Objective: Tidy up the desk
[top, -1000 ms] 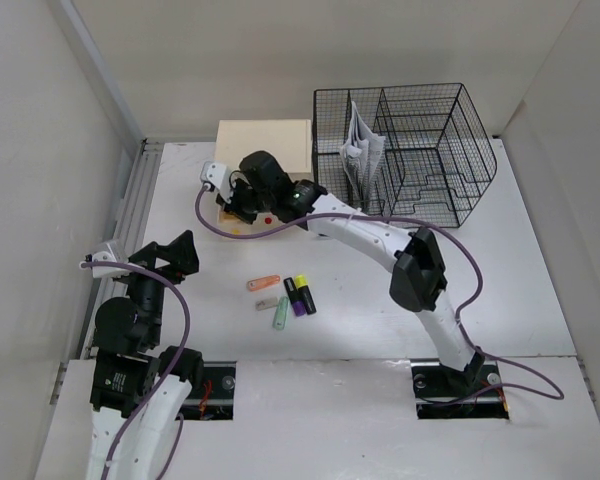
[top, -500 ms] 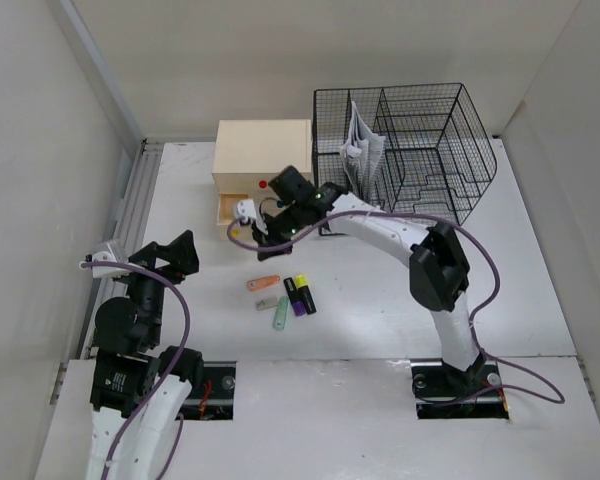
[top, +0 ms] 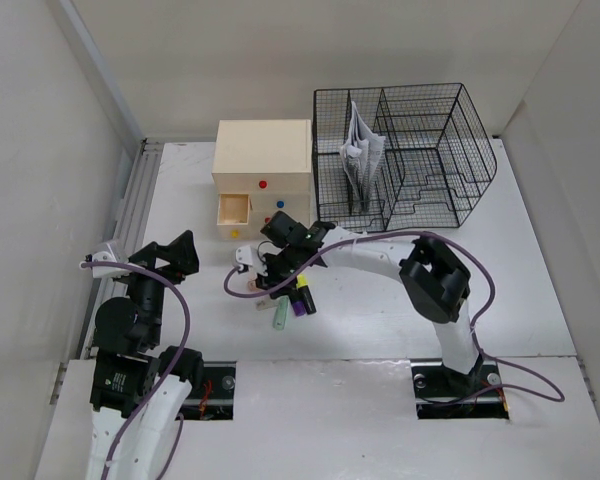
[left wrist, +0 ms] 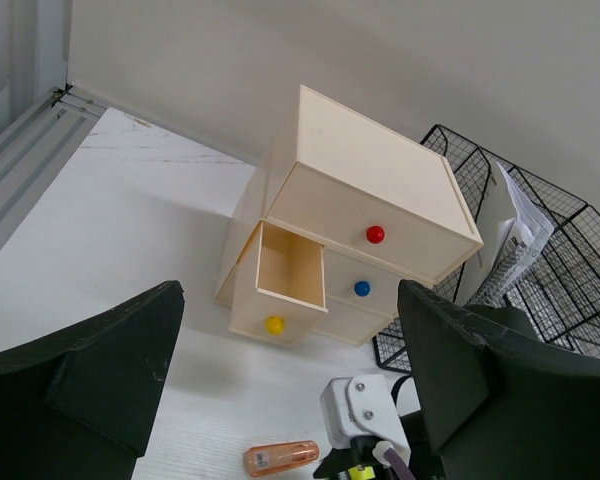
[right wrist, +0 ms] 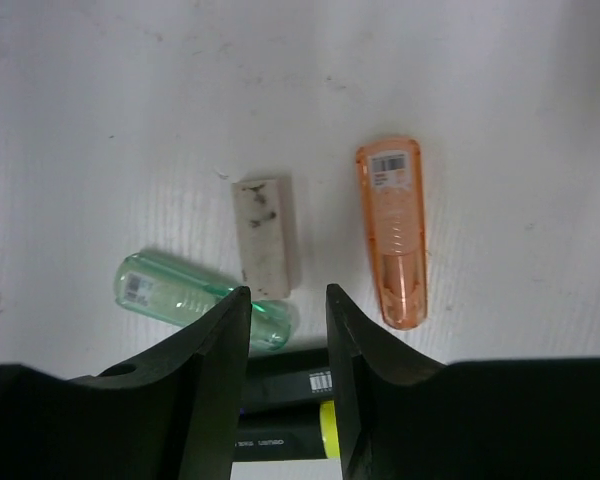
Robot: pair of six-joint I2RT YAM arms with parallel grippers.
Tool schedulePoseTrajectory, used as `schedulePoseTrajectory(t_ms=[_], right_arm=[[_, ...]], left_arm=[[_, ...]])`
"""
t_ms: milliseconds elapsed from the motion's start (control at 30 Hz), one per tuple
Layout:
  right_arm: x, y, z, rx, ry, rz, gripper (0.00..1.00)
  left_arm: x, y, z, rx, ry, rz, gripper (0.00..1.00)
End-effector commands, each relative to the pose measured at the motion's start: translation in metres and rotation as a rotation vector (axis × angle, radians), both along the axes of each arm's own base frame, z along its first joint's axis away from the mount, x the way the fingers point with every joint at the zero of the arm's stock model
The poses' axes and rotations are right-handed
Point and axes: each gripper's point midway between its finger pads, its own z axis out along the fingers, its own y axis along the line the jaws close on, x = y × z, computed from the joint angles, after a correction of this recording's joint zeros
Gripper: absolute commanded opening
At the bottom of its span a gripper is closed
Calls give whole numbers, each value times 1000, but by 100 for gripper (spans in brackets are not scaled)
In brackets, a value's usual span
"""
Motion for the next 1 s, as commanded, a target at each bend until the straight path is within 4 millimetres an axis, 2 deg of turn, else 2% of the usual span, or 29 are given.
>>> schedulePoseTrajectory(t_ms=[0, 33, 67, 100, 233, 267, 467, 533, 600, 667, 833, 967], right_arm=[[15, 16, 12, 54, -75, -63, 42], [14, 16, 12, 53, -68, -71, 42], [14, 15, 1, 32, -55, -71, 42], [9, 20, 5, 46, -51, -55, 42], [-5, 21, -3, 30, -26, -27, 42], [-5, 21, 2, 39, -31, -27, 42], [-16, 23, 0, 35, -20, -4, 42], [-20, 22, -9, 14, -16, 1, 42], [-19, 25, -9, 13, -43, -4, 42], [-16, 22, -18, -6, -55, -16, 42], [-25, 22, -33, -34, -85, -9, 42], [-13, 21, -41, -61, -148, -67, 42]], left_arm=[[-5, 0, 18, -10, -58, -9, 86], [-5, 0, 18, -10, -58, -9, 86], [-5, 0, 18, -10, -58, -9, 86], [-5, 0, 18, -10, -58, -9, 86], [-5, 0, 18, -10, -58, -9, 86], [-5, 0, 18, -10, -58, -9, 86], [-5, 0, 18, -10, -58, -9, 86], [-5, 0, 18, -10, -58, -9, 86], [-5, 0, 18, -10, -58, -9, 86], [-5, 0, 18, -10, -58, -9, 86], [-5, 0, 18, -10, -58, -9, 86], [-5, 0, 18, -10, -58, -9, 86]])
